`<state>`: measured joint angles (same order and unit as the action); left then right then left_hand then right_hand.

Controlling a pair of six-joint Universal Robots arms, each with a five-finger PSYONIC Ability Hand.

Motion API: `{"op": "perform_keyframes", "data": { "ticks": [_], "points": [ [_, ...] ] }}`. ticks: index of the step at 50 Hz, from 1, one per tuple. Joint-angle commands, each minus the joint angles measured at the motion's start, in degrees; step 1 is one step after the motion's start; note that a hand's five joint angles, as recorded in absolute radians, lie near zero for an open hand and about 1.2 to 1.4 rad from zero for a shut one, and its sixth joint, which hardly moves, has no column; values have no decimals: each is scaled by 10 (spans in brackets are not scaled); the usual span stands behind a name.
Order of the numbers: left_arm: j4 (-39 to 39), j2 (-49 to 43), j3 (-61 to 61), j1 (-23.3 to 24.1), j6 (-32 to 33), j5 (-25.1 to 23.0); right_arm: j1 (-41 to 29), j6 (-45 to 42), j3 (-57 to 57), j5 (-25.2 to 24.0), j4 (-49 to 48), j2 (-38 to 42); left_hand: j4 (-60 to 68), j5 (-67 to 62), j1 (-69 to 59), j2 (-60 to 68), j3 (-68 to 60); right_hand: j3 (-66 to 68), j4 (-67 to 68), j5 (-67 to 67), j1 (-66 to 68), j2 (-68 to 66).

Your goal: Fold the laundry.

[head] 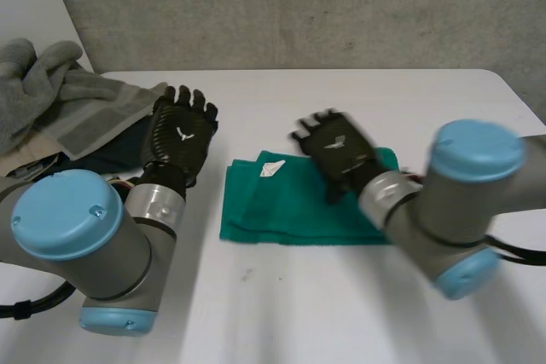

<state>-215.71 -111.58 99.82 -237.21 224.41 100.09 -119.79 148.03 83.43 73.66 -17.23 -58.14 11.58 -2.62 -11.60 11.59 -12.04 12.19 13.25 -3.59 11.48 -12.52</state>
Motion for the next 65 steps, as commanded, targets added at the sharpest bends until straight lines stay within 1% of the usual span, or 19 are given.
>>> {"op": "perform_keyframes", "data": {
  "ticks": [1, 6, 7, 9, 10, 13, 16, 20, 28, 32, 36, 38, 39, 42, 43, 47, 53, 58, 65],
  "points": [
    [1, -22, -40, 45, -52, -28, 111, 92, 93, -2, 92, -68, -16, 26, 16, -16, 20, -22, -32, 36, -15, 25],
    [3, -52, -51, 55, -58, -29, 150, 68, 128, -3, 108, -64, -16, 26, 16, -16, 20, -22, -32, 36, -15, 25],
    [4, -57, -53, 56, -58, -28, 162, 51, 134, -3, 108, -59, -16, 26, 16, -16, 20, 22, 12, -8, 29, -19],
    [6, -65, -53, 59, -57, -27, 171, 31, 135, 3, 110, -49, -16, 26, 16, -16, 20, 155, 144, -141, 162, -151],
    [6, -67, -53, 61, -57, -27, 177, 10, 133, 9, 111, -39, -16, 26, 16, -16, 20, 364, 353, -350, 371, -360],
    [7, -69, -51, 62, -57, -27, 180, -21, 129, 11, 107, -37, -16, 26, 16, -16, 20, 663, 652, -649, 670, -659],
    [15, -62, -46, 61, -57, -27, 181, -55, 123, 22, 104, -41, -16, 26, 16, -16, 20, 678, 668, -664, 685, -675],
    [32, -52, -40, 57, -57, -25, 168, -86, 90, 45, 102, -44, -16, 26, 16, -16, 20, 678, 668, -664, 685, -675],
    [57, -4, -21, 13, -60, -18, -11, -117, -15, 47, 95, -36, -16, 26, 16, -16, 20, 678, 668, -664, 685, -675],
    [57, 17, -9, -8, -60, 6, -105, -141, -53, 6, 63, 9, -16, 26, 16, -16, 20, 678, 668, -664, 685, -675],
    [57, 29, -3, -26, -64, 30, -148, -150, -63, -45, 47, 52, -16, 26, 16, -16, 20, 678, 668, -664, 685, -675],
    [57, 30, -2, -27, -64, 32, -153, -149, -66, -52, 43, 69, -16, 26, 16, -16, 20, 634, 623, -620, 641, -630],
    [57, 30, -1, -28, -64, 31, -153, -144, -74, -43, 43, 77, -16, 26, 16, -16, 20, 397, 386, -383, 404, -393],
    [57, 29, -2, -26, -64, 29, -153, -124, -85, 0, 45, 74, -16, 26, 16, -16, 20, 71, 60, -57, 78, -68],
    [57, 28, -3, -26, -67, 28, -151, -95, -89, 42, 45, 66, -16, 26, 16, -16, 20, -22, -32, 36, -15, 25],
    [56, 26, -16, -19, -81, 27, -138, 28, -82, 112, 47, 20, -16, 26, 16, -16, 20, -22, -32, 36, -15, 25],
    [57, 17, -56, 17, -133, 8, -64, 190, -46, 95, 68, -66, -16, 26, 16, -16, 20, -22, -32, 36, -15, 25],
    [84, 0, -77, 54, -187, -34, -32, 225, -53, 62, 131, -75, -15, 26, 16, -15, 20, -22, -32, 36, -15, 25],
    [180, -63, -133, 86, -226, -30, -20, 233, -117, 57, 197, 4, -7, 17, 7, -7, 12, -22, -32, 36, -15, 25]
  ]
}}
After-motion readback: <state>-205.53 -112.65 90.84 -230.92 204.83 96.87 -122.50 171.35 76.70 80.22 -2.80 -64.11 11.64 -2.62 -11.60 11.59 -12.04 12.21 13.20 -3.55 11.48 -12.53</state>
